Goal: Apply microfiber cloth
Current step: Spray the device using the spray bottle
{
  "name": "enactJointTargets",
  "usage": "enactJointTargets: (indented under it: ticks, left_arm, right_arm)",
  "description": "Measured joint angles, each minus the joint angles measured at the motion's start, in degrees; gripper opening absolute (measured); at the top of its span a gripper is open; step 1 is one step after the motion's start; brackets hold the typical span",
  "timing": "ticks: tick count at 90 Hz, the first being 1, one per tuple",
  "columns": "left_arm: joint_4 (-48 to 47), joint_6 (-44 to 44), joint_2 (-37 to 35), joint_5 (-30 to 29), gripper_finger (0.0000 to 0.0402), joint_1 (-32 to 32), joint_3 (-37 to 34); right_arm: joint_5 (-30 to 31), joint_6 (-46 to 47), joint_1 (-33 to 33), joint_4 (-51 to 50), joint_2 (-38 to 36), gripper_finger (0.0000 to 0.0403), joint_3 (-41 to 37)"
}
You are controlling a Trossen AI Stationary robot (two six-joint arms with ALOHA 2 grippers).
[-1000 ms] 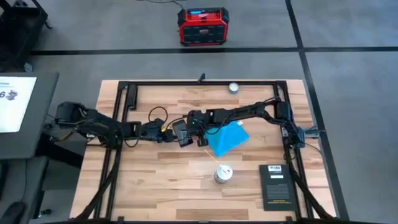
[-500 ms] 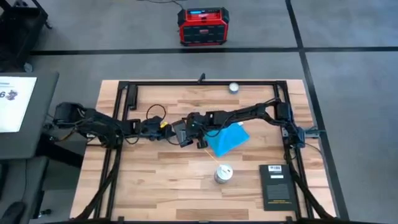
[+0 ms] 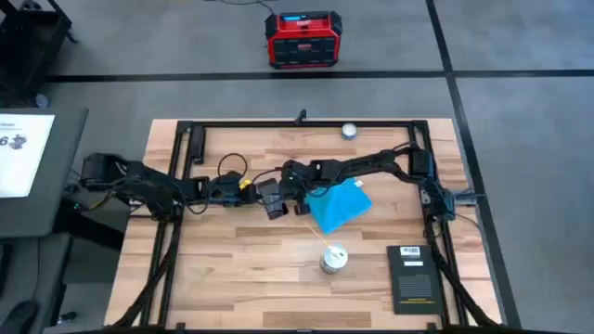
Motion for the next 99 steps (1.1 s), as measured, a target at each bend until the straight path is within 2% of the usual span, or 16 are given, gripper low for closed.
enactJointTargets:
  ticks: [36, 49, 69, 99]
  left_arm:
    - [-1.1, -1.1, 0.1, -0.4, 0.0158, 0.0, 0.1]
    - [0.8, -1.1, 2.0, -0.5, 0.0158, 0.2, 0.5]
    - [-1.9, 1.4, 5.9, 0.2, 0.0158, 0.1, 4.1]
    - [-0.8, 3.2, 7.3, 0.2, 0.0158, 0.2, 5.7]
  right_arm:
    - [-2.3, 0.6, 0.5, 0.9, 1.1, 0.0, 0.0]
    - [-2.5, 0.6, 0.5, 1.6, 1.1, 0.0, 0.0]
    - [-2.5, 0.6, 0.7, 1.9, 1.1, 0.0, 0.0]
    - [-2.9, 0.6, 1.1, 3.1, 1.1, 0.0, -0.1]
